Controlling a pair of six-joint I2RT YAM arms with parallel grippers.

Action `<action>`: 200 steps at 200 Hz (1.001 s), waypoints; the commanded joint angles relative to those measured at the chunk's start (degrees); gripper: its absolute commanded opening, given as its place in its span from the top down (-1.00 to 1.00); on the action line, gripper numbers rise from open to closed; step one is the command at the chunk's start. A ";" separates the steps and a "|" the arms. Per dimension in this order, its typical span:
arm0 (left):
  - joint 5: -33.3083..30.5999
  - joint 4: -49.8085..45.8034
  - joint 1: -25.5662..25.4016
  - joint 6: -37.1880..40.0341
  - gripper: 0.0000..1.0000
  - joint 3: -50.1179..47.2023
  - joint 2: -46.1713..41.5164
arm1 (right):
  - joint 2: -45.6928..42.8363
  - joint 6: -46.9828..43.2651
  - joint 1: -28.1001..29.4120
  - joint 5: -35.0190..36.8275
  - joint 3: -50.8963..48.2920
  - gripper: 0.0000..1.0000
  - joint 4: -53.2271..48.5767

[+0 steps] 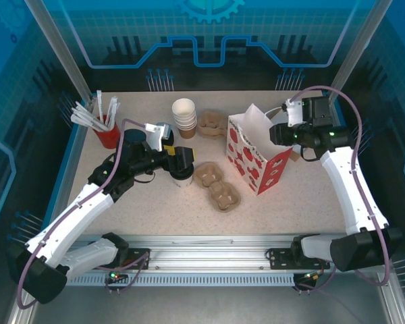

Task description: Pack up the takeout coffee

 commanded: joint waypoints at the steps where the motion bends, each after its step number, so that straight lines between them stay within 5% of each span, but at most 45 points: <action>1: -1.68 -1.85 -0.46 2.04 -0.88 -0.28 -0.66 | -3.17 0.16 2.37 4.54 3.46 -0.04 -4.47; 64: -1.99 -8.71 1.59 3.04 -0.94 0.69 -2.35 | -13.24 1.40 24.76 12.72 4.03 -0.23 -9.18; 122: 3.68 -13.73 9.07 2.80 -0.94 -1.29 -4.02 | -11.87 5.70 49.58 14.24 -9.93 -0.25 -2.82; 156: 3.79 -14.07 13.26 2.71 -0.95 -3.31 -6.22 | 1.43 8.38 51.23 14.51 -12.54 -0.27 3.24; 200: 2.61 -14.74 13.87 3.38 -0.95 -4.31 -8.80 | 17.38 11.87 46.66 11.93 -9.25 -0.25 4.67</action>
